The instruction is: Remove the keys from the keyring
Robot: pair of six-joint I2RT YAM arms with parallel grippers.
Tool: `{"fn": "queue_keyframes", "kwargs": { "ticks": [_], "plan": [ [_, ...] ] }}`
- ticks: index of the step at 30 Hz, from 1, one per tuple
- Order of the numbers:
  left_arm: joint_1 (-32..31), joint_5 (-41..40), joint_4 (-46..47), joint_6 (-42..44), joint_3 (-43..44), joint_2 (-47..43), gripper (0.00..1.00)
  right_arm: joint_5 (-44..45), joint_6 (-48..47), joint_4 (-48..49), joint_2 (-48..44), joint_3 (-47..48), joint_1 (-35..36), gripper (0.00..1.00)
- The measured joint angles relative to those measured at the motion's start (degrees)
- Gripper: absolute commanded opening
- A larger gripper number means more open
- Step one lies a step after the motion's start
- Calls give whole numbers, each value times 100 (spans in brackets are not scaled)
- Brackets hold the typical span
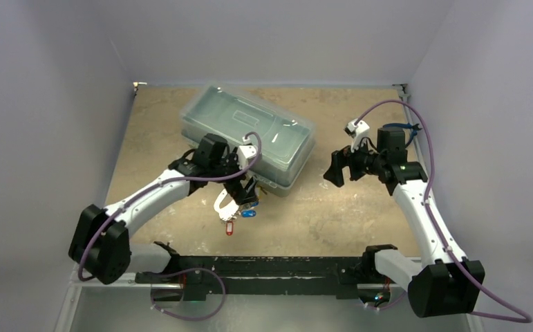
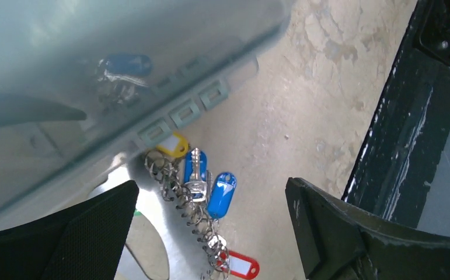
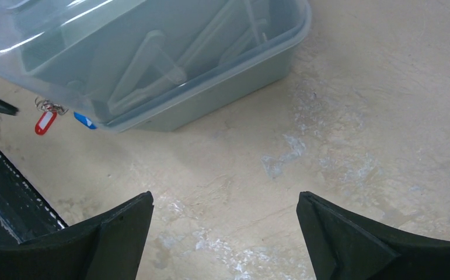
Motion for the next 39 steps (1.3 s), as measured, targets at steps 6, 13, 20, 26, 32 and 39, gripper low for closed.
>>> {"fn": "queue_keyframes", "kwargs": {
  "ticks": [6,13,20,26,32,39],
  "plan": [
    [-131,-284,704,-439,345,1193,99,-179,-9,-83,33,15,0,99],
    [-140,-887,975,-428,2323,3034,99,-208,-96,-142,223,68,0,99],
    [-103,-1189,1128,-420,3416,3915,99,-175,-35,-15,553,256,7,99],
    [310,-916,350,-144,3381,3257,99,0,-15,249,774,470,579,99],
    [1014,-804,-391,476,2087,1228,99,107,120,673,1394,691,1325,98],
    [984,-879,-623,754,553,496,99,595,374,1486,2485,1067,1725,97]
  ]
}}
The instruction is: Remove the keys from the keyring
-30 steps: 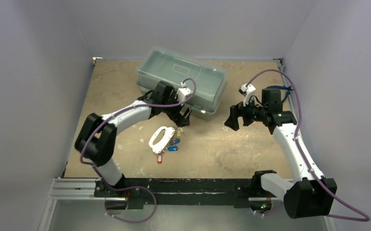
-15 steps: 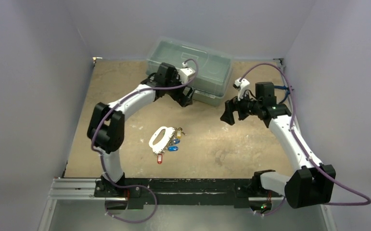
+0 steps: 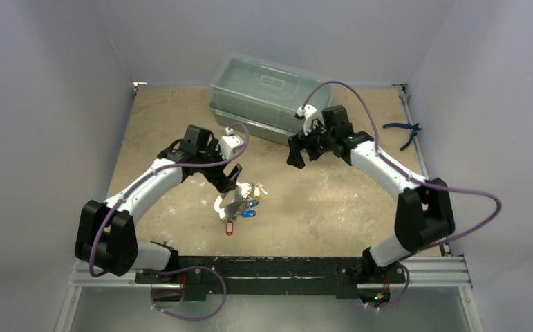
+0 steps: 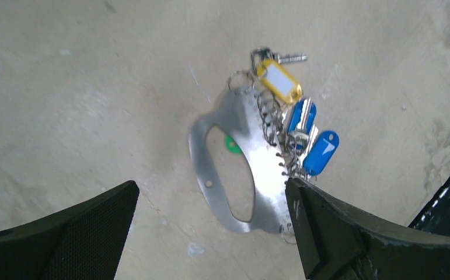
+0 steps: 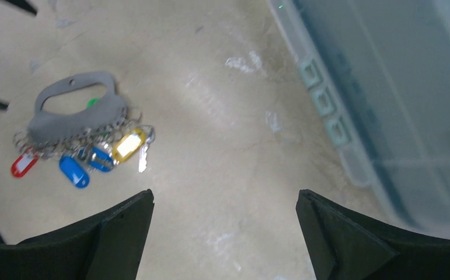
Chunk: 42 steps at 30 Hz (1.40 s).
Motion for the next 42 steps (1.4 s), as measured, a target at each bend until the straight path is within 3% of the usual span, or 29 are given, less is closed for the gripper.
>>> {"fn": "queue_keyframes", "kwargs": {
  "ticks": [7,13,17,21,27,42],
  "plan": [
    [20,122,-450,179,-35,326,99,358,28,267,1331,1231,146,95],
    [173,546,-459,216,-22,516,97,398,13,282,1567,1517,129,93],
    [367,1108,-608,544,240,1069,90,-208,105,319,1469,1307,127,88],
    [599,1808,-994,1062,1014,2221,85,-817,326,437,964,433,170,77],
    [1014,2664,-1388,1552,1576,3311,80,-1303,748,518,540,-229,417,50],
    [1091,3567,-1488,1759,1285,3523,71,-1419,1587,1403,1626,-673,1727,22]
  ]
}}
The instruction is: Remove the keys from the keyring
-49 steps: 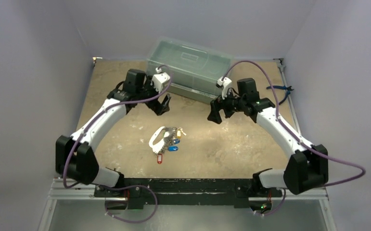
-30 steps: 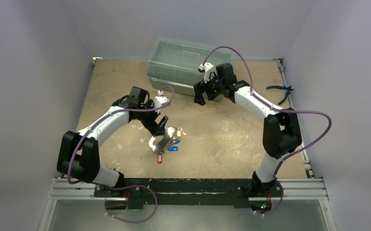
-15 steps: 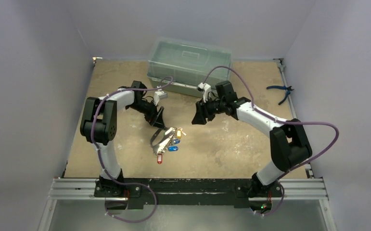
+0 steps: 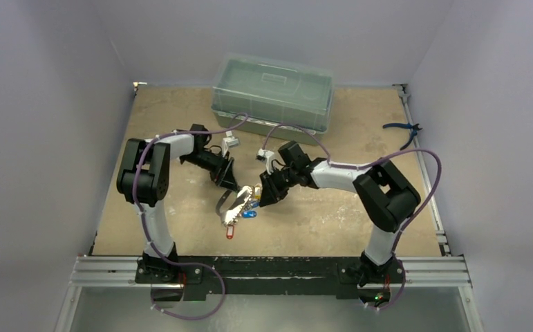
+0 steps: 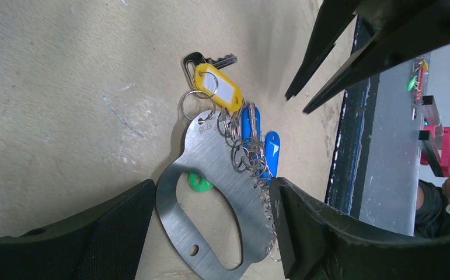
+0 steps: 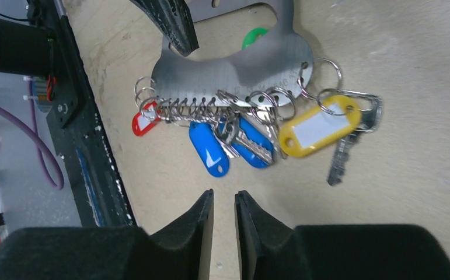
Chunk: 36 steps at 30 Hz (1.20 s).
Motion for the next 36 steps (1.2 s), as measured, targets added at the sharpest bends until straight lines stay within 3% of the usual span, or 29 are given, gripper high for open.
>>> {"fn": "queue_keyframes", "kwargs": {
  "ticks": [5,12,21,23,25,28,33,36],
  "plan": [
    [0,79,-114,98,-107,-7,60,50,293,387,435,4,254,16],
    [-9,-26,-415,398,-229,0,32,210,732,879,791,122,275,16],
    [-83,61,-658,599,-337,-4,25,350,1003,1193,960,262,278,17],
    [-131,105,-697,643,-339,-7,25,341,1012,1220,962,262,278,23],
    [-166,140,-730,678,-343,-9,26,306,1043,1252,962,262,275,40],
    [-151,153,-723,662,-391,-63,26,98,1132,1309,940,262,269,52],
    [-70,28,-378,350,-675,-407,26,-125,1128,1180,846,262,201,62],
    [-35,-101,-94,116,-846,-597,26,-136,1128,994,769,267,122,56]
  ]
}}
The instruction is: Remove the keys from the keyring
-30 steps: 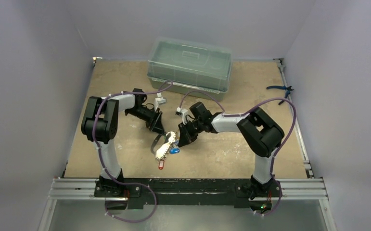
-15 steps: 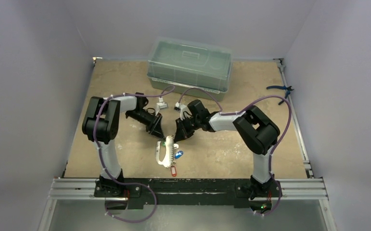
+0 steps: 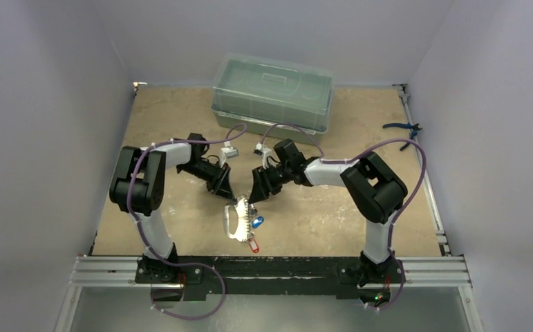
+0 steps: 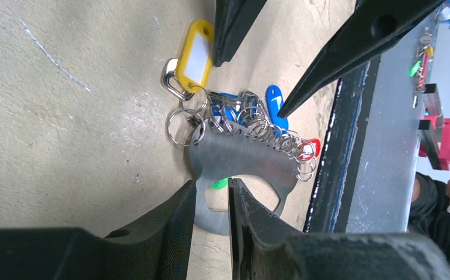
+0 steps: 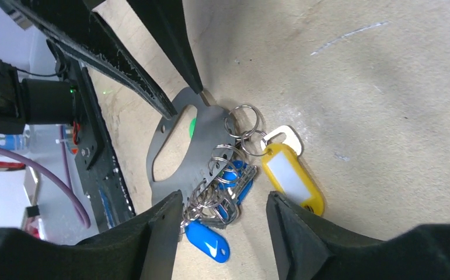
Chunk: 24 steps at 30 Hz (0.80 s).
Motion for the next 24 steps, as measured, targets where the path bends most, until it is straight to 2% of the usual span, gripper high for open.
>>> {"fn": "queue_keyframes", "kwargs": {
  "ticks": [6,12,24],
  "plan": [
    [0,-133,326,-236,-96,-48,27,4,184,-203,68,306,28,50],
    [0,-192,481,-352,-164,-114,28,55,177,-507,197,553,251,48],
    [0,-372,898,-636,-461,-483,28,315,-382,-1038,225,640,577,45]
  ]
}}
